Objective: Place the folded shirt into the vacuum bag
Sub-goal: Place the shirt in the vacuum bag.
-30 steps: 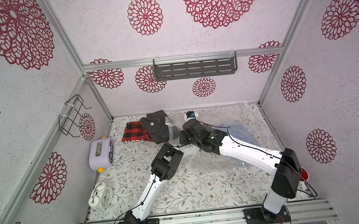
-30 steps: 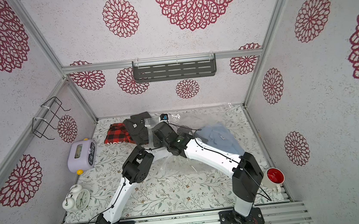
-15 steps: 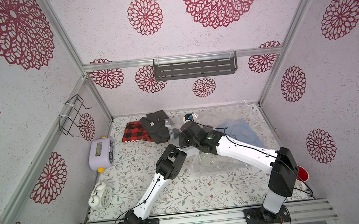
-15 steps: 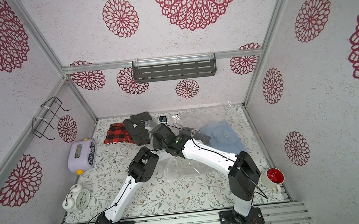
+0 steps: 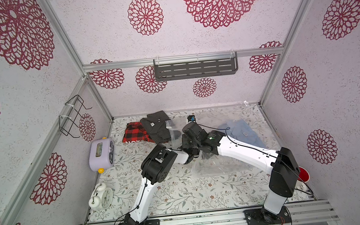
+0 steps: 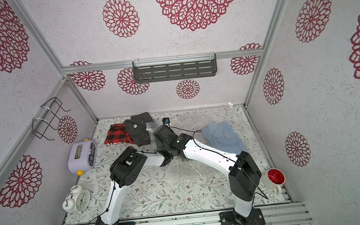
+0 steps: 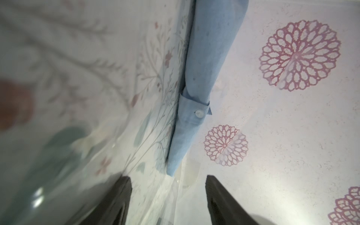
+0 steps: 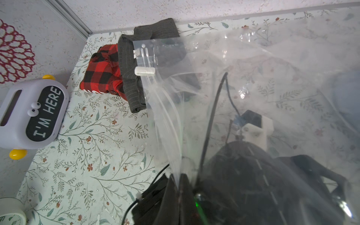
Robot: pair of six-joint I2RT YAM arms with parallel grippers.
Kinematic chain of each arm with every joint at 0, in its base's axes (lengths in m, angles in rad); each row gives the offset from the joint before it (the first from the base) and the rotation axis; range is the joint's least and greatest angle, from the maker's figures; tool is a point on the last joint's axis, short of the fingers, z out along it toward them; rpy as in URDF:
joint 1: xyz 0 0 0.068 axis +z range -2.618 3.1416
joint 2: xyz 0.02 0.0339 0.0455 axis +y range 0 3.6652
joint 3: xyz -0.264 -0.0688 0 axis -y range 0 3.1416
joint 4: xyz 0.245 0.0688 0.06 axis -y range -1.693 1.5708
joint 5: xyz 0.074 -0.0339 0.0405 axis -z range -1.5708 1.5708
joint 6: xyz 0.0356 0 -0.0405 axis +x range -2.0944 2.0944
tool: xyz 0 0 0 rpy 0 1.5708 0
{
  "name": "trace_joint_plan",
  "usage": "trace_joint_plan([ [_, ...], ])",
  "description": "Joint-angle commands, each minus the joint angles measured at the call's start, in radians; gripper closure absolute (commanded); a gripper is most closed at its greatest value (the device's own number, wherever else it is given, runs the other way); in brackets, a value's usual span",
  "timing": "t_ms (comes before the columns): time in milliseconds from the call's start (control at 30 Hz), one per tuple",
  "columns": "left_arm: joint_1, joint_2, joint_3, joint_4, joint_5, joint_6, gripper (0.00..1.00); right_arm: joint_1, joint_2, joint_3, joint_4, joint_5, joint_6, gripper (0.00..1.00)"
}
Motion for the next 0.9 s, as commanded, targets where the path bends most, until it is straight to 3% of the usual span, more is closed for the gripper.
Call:
trace_joint_plan([
  [0, 0.026, -0.055, -0.109, 0.061, -0.01, 0.018, 0.33, -0.031, -0.026, -0.02, -0.048, 0.064, -0.021, 1.0],
  [200, 0.049, -0.15, -0.259, 0.037, -0.034, 0.08, 0.31, -0.041, -0.029, -0.023, -0.026, 0.035, -0.031, 1.0],
  [400, 0.079, -0.115, -0.272, -0.027, -0.039, 0.136, 0.3, -0.041, -0.079, -0.049, 0.091, -0.102, -0.051, 1.0],
  [600, 0.083, -0.152, -0.329, 0.0, -0.049, 0.152, 0.32, -0.055, -0.09, -0.039, 0.011, 0.005, -0.05, 1.0],
  [867, 0.095, -0.379, -0.469, -0.12, -0.08, 0.261, 0.31, -0.072, -0.099, -0.042, -0.052, 0.093, -0.067, 1.0],
])
